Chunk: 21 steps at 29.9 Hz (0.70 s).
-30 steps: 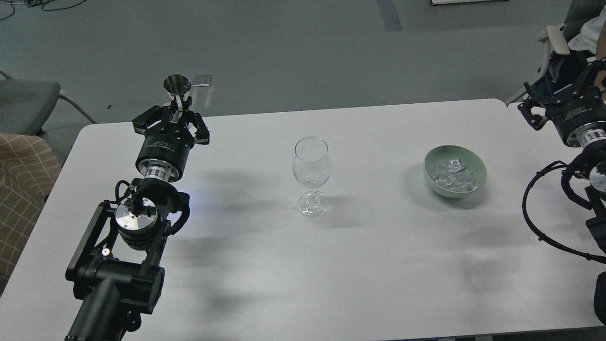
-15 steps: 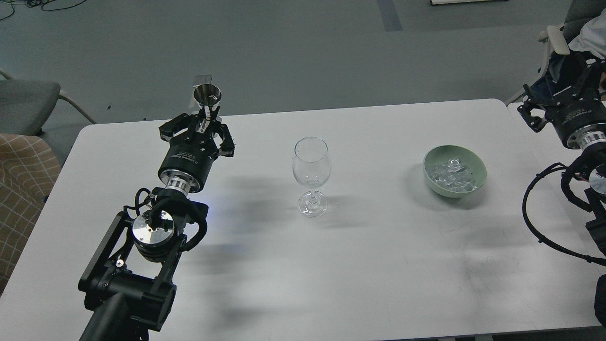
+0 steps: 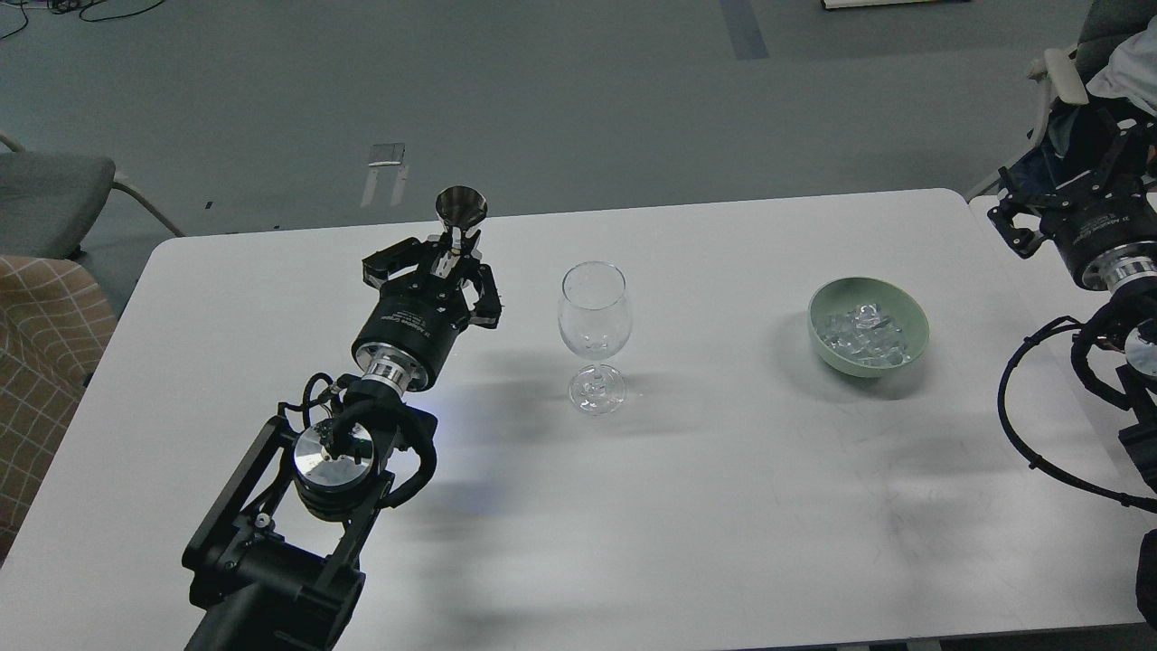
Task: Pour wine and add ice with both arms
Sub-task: 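Carry the held jigger forward toward the wine glass, then position the jigger just above and beside the wine glass rim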
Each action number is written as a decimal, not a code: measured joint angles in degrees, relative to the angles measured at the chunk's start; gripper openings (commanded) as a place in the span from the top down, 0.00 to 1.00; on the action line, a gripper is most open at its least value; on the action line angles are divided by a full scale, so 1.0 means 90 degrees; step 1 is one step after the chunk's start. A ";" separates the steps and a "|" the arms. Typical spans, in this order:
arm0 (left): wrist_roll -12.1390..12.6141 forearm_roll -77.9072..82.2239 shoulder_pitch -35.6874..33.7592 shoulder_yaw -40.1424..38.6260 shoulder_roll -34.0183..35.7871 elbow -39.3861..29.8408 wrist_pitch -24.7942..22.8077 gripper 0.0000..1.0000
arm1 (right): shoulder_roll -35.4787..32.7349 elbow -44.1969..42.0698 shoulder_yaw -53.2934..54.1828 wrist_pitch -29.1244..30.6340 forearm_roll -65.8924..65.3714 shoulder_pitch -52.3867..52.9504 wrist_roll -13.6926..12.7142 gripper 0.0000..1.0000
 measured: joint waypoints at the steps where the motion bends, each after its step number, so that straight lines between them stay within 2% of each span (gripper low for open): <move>1: 0.0000 0.0025 0.0017 0.0021 0.0000 0.0000 0.0008 1.00 | -0.0008 -0.0001 0.0004 0.0000 0.0000 -0.0005 0.0000 0.00; 21: 0.0019 0.0330 0.0046 0.0406 0.0000 -0.0118 0.0018 1.00 | 0.0006 0.0021 0.0009 0.0000 0.0001 -0.0011 0.0039 0.00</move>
